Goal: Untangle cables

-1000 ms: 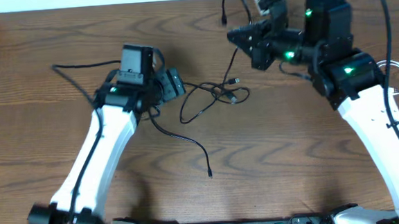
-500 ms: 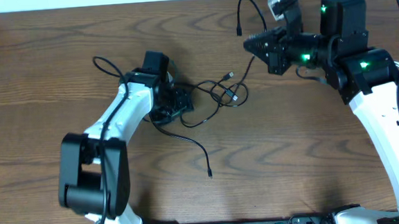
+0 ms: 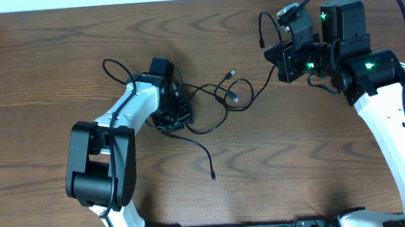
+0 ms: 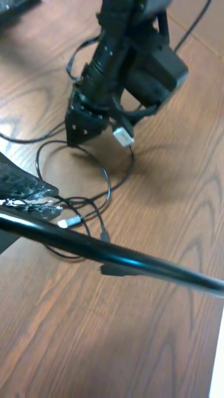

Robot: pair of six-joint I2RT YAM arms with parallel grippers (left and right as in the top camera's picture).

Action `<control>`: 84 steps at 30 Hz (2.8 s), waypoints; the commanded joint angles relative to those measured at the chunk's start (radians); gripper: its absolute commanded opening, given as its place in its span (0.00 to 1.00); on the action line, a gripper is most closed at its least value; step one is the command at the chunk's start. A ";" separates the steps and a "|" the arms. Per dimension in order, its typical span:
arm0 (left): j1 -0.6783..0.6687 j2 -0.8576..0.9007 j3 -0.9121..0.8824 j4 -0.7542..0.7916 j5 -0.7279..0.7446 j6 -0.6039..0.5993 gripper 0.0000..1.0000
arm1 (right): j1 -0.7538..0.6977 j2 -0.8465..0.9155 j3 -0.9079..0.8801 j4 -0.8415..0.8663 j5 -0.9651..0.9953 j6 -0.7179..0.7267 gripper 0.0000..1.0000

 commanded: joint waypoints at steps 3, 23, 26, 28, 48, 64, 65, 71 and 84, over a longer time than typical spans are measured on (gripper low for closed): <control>0.004 0.003 0.013 0.020 -0.138 -0.002 0.27 | -0.002 0.015 0.016 -0.004 0.035 -0.023 0.01; 0.004 0.003 0.004 0.161 -0.152 -0.002 0.64 | 0.064 0.364 0.014 -0.158 0.034 -0.022 0.11; 0.004 0.003 0.002 0.161 -0.195 -0.003 0.75 | 0.064 0.420 0.014 -0.161 0.043 -0.023 0.12; 0.004 0.003 0.002 0.163 -0.208 -0.003 0.96 | 0.064 0.451 0.014 -0.162 0.050 -0.022 0.15; 0.004 0.003 0.002 0.162 -0.208 -0.003 0.98 | 0.071 0.553 0.014 -0.150 0.045 -0.018 0.64; 0.004 0.003 0.002 0.162 -0.208 -0.003 0.98 | 0.159 0.553 0.014 -0.107 0.045 -0.018 0.91; 0.004 0.003 0.002 0.162 -0.208 -0.003 0.98 | 0.166 0.553 0.014 -0.101 0.046 -0.018 0.93; 0.004 0.003 0.002 0.162 -0.208 -0.002 0.98 | 0.203 0.553 0.014 -0.082 0.054 -0.019 0.99; 0.004 0.003 0.002 0.162 -0.208 -0.003 0.98 | 0.227 0.553 0.014 -0.045 0.166 -0.019 0.99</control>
